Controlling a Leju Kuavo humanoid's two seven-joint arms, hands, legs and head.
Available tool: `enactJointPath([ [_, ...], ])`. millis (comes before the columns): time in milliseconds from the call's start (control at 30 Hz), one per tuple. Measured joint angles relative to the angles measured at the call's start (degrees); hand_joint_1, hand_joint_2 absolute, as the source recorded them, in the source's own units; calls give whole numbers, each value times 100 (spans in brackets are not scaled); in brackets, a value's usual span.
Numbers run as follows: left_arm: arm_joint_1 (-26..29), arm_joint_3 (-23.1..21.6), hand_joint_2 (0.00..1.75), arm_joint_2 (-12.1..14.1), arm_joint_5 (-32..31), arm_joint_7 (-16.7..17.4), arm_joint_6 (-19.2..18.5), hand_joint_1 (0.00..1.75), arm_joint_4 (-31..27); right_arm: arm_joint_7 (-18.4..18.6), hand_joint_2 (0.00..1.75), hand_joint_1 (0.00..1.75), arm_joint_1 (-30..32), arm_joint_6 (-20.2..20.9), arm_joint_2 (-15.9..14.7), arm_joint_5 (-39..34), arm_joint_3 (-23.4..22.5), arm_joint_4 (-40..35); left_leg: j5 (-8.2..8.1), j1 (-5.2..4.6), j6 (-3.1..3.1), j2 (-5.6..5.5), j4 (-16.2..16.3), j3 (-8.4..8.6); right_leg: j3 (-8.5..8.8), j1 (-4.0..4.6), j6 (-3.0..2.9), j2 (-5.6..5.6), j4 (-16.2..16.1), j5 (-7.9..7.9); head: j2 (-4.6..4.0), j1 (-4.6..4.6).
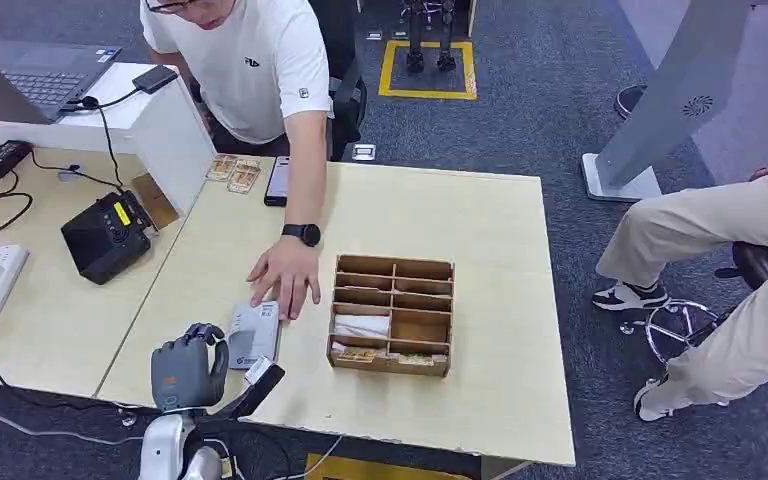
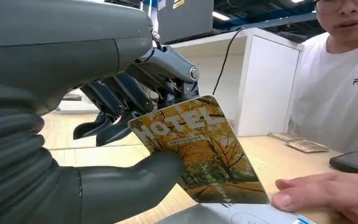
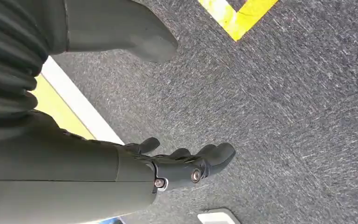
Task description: Pass the card to the sensor for recognition and then transmit it.
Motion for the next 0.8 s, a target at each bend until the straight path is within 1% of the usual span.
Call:
enactJointPath([
  [600,26,2,175,4,-18,-94,0,175,28,-39,175,0,-1,28,0,22,0,31,0,0,0,0,0,1,1,0,0,0,0,0,0,0],
  [800,33,-7,175,20,4,-81,0,175,149,-39,175,0,-1,85,-2,39,0,39,0,0,0,0,0,2,1,0,0,0,0,0,0,0],
])
